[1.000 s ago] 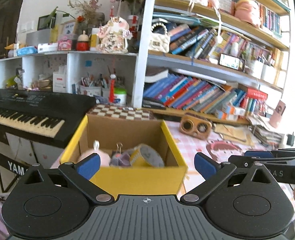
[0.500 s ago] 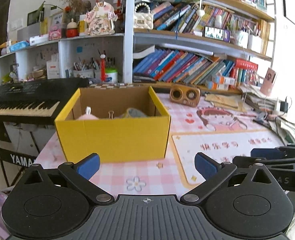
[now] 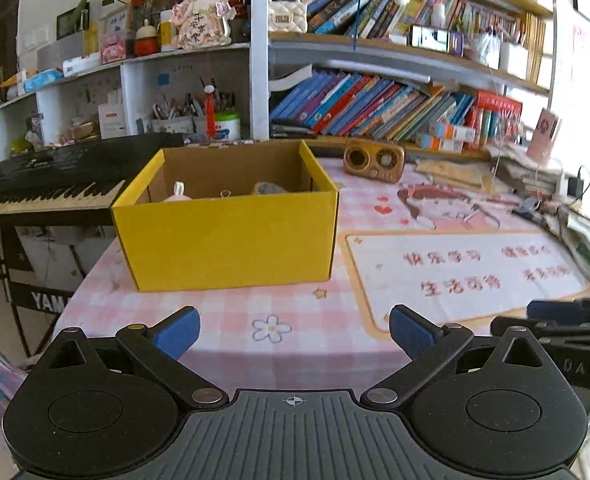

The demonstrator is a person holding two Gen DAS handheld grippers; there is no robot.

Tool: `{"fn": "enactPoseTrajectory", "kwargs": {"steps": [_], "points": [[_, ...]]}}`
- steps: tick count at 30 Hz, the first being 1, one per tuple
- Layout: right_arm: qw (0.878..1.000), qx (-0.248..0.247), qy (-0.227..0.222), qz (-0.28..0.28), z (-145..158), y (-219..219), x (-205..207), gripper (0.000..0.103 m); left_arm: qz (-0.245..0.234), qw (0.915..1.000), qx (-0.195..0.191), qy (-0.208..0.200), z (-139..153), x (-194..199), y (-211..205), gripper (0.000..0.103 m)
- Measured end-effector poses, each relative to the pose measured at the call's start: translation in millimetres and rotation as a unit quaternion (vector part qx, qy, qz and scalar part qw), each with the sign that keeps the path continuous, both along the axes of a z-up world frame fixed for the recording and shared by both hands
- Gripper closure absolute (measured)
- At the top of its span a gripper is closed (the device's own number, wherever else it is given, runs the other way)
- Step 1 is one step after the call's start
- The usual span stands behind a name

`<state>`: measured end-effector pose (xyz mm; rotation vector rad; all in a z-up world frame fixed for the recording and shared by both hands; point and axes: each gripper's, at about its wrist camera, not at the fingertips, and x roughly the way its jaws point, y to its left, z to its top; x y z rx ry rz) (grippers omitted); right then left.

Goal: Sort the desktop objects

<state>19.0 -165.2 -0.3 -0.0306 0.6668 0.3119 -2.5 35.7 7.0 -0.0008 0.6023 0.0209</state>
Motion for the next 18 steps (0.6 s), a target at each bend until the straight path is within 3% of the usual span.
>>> {"fn": "enactPoseTrajectory", "kwargs": {"steps": [3,18], "points": [[1.000,-0.002,0.004,0.000,-1.0,0.9,0.5,0.060,0.005,0.9998,0.016,0.012,-2.1,0.3,-2.9,0.001],[1.000,-0.006,0.013,-0.005,-0.9,-3.6,5.2,0.052,0.006,0.9998,0.011,0.014,-1.5,3.0,-3.9,0.000]]}}
